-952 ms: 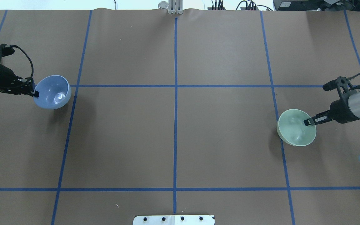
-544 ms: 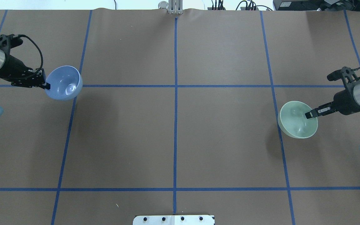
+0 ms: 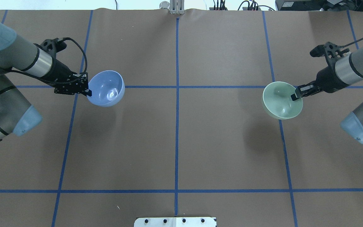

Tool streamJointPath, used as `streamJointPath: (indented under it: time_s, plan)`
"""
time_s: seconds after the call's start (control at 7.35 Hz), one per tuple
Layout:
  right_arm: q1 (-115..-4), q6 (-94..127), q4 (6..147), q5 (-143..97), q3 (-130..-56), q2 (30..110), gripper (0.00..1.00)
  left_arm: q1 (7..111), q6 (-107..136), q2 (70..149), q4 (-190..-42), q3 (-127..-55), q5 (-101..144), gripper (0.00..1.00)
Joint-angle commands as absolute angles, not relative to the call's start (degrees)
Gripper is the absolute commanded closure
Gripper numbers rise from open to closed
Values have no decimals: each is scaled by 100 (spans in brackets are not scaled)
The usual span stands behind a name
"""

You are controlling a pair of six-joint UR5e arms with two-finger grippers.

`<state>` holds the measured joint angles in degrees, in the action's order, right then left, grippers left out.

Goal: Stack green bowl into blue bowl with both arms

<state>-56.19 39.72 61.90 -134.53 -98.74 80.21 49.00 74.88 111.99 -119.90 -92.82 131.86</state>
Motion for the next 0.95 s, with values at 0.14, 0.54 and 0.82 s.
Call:
streamJointPath:
  time_s: [0.14, 0.54, 0.82]
  plan:
    - [-5502, 4016, 7678, -13403, -10099, 6920, 85, 3757, 8293, 12118, -10951, -9589, 12237, 100]
    - [-4952, 4732, 8183, -13098, -10073, 5997, 85, 3183, 8613, 12470, -10951, -9414, 11770, 100]
    - [-4519, 5315, 8191, -12771, -10063, 5600, 85, 3129, 8657, 12638, -10969, -9185, 11742, 100]
